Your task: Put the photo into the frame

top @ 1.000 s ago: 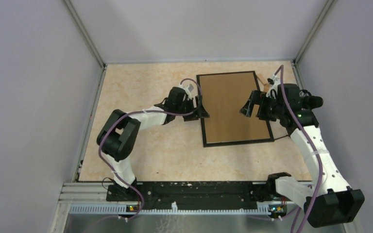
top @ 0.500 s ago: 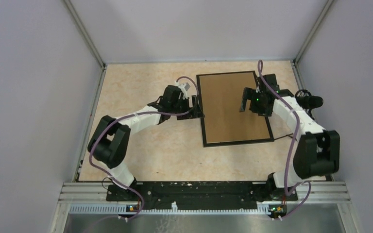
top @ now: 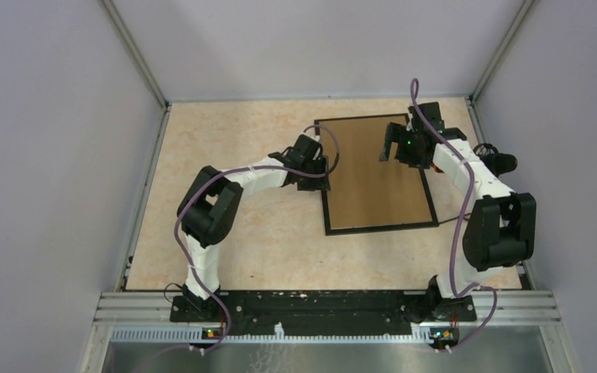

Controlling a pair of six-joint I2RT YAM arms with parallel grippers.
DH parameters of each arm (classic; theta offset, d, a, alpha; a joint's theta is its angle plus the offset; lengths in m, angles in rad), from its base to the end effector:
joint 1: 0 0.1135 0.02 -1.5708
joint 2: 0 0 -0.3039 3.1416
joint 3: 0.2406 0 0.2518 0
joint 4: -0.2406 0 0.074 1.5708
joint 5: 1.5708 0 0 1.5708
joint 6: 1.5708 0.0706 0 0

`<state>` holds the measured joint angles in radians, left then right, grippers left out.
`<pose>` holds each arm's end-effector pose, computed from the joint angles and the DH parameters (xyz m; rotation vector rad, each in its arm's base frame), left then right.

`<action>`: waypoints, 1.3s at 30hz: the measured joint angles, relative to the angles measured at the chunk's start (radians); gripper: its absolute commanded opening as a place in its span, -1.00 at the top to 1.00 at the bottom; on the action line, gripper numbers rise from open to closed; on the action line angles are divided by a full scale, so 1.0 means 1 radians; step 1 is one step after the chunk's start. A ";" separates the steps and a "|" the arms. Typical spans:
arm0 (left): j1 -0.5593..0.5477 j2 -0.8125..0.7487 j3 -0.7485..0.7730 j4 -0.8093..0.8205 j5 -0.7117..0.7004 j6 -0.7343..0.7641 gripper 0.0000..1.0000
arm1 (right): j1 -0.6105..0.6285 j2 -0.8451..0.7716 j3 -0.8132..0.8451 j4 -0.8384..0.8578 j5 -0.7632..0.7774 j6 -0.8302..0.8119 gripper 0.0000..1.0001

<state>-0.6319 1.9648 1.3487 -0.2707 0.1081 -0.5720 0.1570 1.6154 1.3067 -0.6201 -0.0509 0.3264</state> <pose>0.3683 -0.2791 0.1900 0.1262 2.5623 -0.6314 0.3662 0.0616 0.2842 0.1918 2.5103 0.2626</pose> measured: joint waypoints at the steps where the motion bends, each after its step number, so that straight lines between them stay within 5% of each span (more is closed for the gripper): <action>1: -0.005 0.014 0.006 -0.006 -0.006 0.000 -0.13 | 0.000 -0.010 -0.011 0.000 -0.003 0.000 -0.89; 6: -0.026 0.061 0.051 -0.029 -0.062 -0.001 0.15 | 0.000 -0.055 -0.051 0.002 -0.005 -0.001 -0.88; 12: -0.034 0.063 0.042 -0.044 -0.114 -0.019 0.25 | 0.000 -0.107 -0.099 0.013 -0.018 0.001 -0.98; 21: -0.035 -0.209 -0.334 0.033 -0.154 -0.089 0.24 | 0.014 -0.128 -0.201 0.055 -0.051 0.010 -0.97; 25: -0.031 -0.394 -0.539 0.027 -0.147 -0.167 -0.03 | 0.036 -0.128 -0.214 0.045 -0.035 0.032 -0.97; 30: -0.028 -0.639 -0.700 -0.100 -0.127 -0.232 -0.96 | 0.140 -0.184 -0.245 -0.005 0.036 0.139 -0.98; 35: -0.016 -0.853 -0.694 -0.149 -0.161 -0.174 -0.97 | 0.315 -0.367 -0.343 -0.095 0.130 0.318 -0.98; 39: 0.047 -0.871 -0.603 0.001 -0.208 -0.068 -0.98 | 0.330 -0.510 -0.475 -0.143 0.162 0.465 -0.98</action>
<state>-0.5850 1.0935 0.7460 -0.2699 -0.1001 -0.6403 0.4866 1.1049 0.8314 -0.7628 0.1112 0.7914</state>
